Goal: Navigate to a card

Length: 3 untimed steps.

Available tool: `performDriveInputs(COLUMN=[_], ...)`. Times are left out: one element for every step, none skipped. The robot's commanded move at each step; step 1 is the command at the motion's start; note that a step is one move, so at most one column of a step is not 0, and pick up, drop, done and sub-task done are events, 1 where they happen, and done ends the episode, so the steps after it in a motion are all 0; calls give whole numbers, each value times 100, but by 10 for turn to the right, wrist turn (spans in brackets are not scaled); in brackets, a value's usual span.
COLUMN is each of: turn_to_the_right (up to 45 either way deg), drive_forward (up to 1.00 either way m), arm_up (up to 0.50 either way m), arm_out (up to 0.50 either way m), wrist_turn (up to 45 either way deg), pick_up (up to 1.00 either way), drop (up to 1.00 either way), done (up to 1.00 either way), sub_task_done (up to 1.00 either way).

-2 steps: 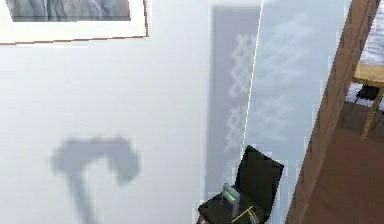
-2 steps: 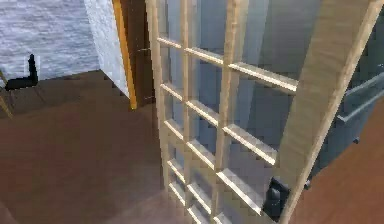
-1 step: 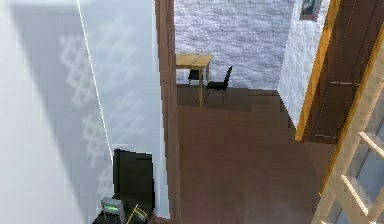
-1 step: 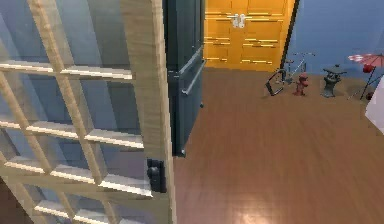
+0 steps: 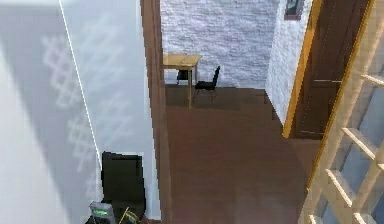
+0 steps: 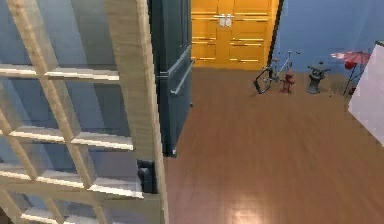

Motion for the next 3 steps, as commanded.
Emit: performDriveInputs(turn_to_the_right=[0, 60, 30], drive_forward=[75, 0, 0], arm_up=[0, 0, 0], arm_out=[0, 0, 0], wrist_turn=[0, 0, 0], pick_up=[0, 0, 0], drop=[0, 0, 0], done=[0, 0, 0], sub_task_done=[0, 0, 0])
